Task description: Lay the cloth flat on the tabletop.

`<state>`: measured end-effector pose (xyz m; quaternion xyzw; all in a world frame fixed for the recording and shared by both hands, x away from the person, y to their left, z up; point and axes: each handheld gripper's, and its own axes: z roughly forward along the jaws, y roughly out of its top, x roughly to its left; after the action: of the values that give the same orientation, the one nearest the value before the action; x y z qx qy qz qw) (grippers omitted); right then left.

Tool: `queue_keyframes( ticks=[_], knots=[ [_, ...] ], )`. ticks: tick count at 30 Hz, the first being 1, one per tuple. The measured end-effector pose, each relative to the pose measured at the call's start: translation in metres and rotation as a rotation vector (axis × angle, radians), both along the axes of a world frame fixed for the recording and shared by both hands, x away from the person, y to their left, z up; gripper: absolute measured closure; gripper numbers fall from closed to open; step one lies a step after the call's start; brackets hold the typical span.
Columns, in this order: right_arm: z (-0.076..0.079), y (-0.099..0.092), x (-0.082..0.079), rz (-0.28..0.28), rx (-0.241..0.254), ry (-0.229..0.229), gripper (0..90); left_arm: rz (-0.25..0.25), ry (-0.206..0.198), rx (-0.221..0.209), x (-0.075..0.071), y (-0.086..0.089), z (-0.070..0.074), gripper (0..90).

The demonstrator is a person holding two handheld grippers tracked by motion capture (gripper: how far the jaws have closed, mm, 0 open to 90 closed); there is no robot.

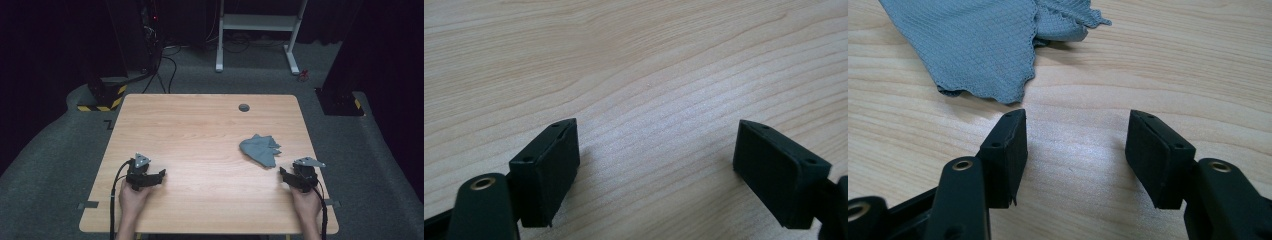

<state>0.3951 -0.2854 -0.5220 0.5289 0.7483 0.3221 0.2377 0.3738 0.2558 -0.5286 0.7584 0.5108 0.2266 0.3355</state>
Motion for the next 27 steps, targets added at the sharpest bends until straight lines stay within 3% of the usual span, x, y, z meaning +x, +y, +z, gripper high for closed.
queue_keyframes(
  ticks=[27],
  knots=[
    [0.0002, 0.0009, -0.0044, -0.003, 0.015, 0.0, 46.4, -0.003, -0.001, 0.0, 0.0002, 0.0, 0.0, 19.0]
  ],
)
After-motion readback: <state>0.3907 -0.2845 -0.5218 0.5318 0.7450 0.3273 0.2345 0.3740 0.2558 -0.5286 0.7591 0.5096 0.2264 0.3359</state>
